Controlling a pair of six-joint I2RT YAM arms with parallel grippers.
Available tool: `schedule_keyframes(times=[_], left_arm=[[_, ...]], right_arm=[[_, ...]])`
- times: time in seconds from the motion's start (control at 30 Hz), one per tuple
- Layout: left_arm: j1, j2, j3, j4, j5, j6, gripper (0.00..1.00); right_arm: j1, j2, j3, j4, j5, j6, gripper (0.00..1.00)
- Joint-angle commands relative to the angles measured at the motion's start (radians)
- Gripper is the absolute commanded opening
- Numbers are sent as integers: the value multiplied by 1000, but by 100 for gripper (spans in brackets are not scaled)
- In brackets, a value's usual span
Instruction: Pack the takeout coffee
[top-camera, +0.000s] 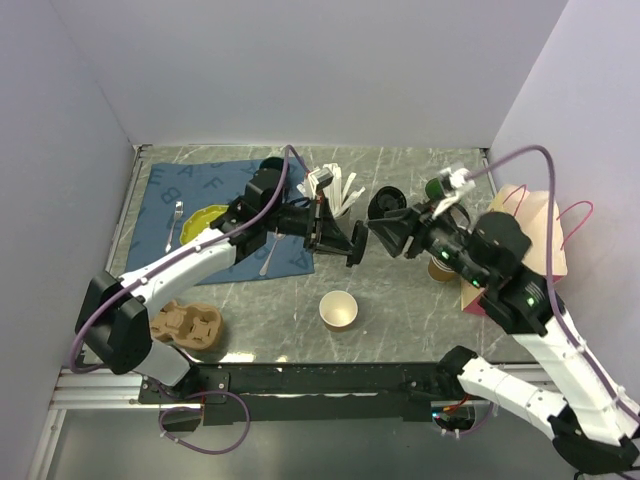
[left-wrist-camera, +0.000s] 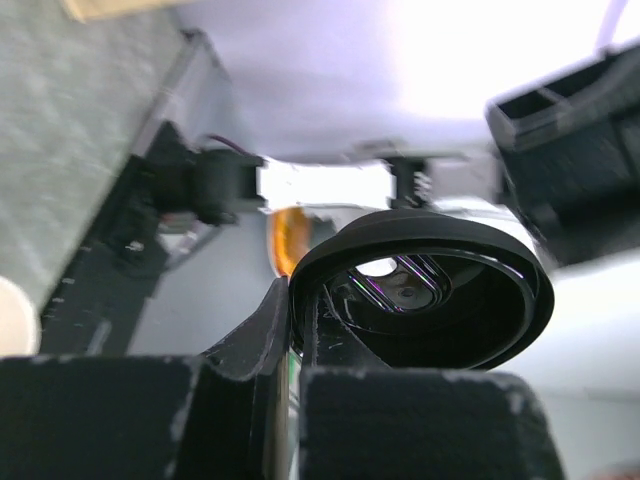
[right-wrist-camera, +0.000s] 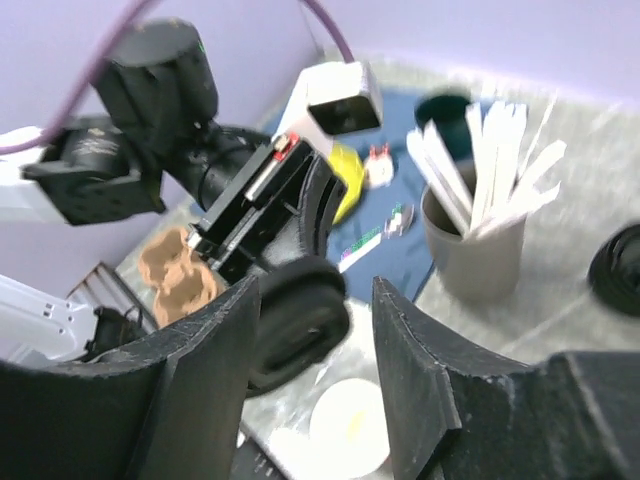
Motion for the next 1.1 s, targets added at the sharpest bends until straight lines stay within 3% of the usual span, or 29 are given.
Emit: schedule_keyframes(times=[0.0, 0.2, 0.53, 0.77, 0.9, 1.07], left_arm=[[23, -66, -38, 291, 167, -166, 1], [22, -83, -61, 399, 208, -255, 1], [22, -97, -87, 523, 185, -334, 1], [33, -95, -96, 592, 195, -381, 1], [43, -100, -91, 580, 198, -369, 1], [51, -101, -91, 539, 204, -339, 1]], right_arm=[[-1, -39, -49, 193, -40, -86, 54], [-13, -34, -94, 278, -185, -155, 47], [-18, -10, -151, 327, -343, 18, 44], [-19, -28, -166, 305, -352, 38, 41], [-21, -50, -146, 233, -250, 44, 43], [-28, -80, -143, 218, -263, 44, 44]])
